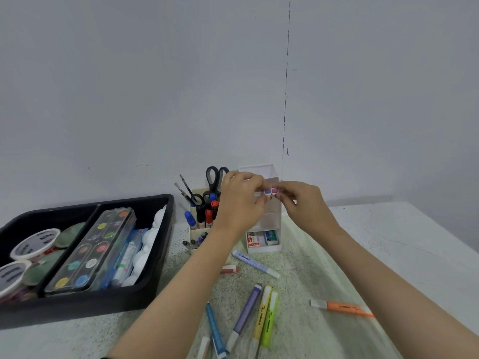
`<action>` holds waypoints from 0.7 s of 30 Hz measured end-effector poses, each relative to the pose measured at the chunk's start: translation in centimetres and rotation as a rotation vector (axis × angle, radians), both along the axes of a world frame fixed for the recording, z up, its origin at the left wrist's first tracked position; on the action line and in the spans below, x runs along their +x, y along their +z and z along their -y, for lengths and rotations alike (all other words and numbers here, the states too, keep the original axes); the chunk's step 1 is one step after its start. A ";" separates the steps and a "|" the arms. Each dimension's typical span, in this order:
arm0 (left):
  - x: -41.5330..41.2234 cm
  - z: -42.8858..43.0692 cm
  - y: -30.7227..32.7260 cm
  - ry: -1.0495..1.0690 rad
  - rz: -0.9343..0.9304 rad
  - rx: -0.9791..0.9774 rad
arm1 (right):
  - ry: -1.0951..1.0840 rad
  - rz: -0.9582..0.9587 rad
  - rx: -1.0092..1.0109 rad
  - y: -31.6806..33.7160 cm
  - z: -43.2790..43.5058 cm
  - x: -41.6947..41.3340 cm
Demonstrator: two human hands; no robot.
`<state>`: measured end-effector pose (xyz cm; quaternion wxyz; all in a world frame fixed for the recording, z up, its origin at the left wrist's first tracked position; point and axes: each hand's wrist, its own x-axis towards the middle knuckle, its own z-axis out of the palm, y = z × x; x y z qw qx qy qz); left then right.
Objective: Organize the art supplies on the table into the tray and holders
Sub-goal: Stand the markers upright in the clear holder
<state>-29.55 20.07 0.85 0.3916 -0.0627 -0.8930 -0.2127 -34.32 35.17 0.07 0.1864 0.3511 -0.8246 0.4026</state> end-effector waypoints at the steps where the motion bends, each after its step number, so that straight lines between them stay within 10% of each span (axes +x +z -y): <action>1: -0.1 -0.1 0.1 0.003 0.010 0.002 | 0.001 0.000 -0.001 0.0 0.0 0.0; 21: -0.6 -0.3 0.1 -0.039 0.083 0.060 | 0.036 0.319 -0.230 -0.5 0.2 -0.8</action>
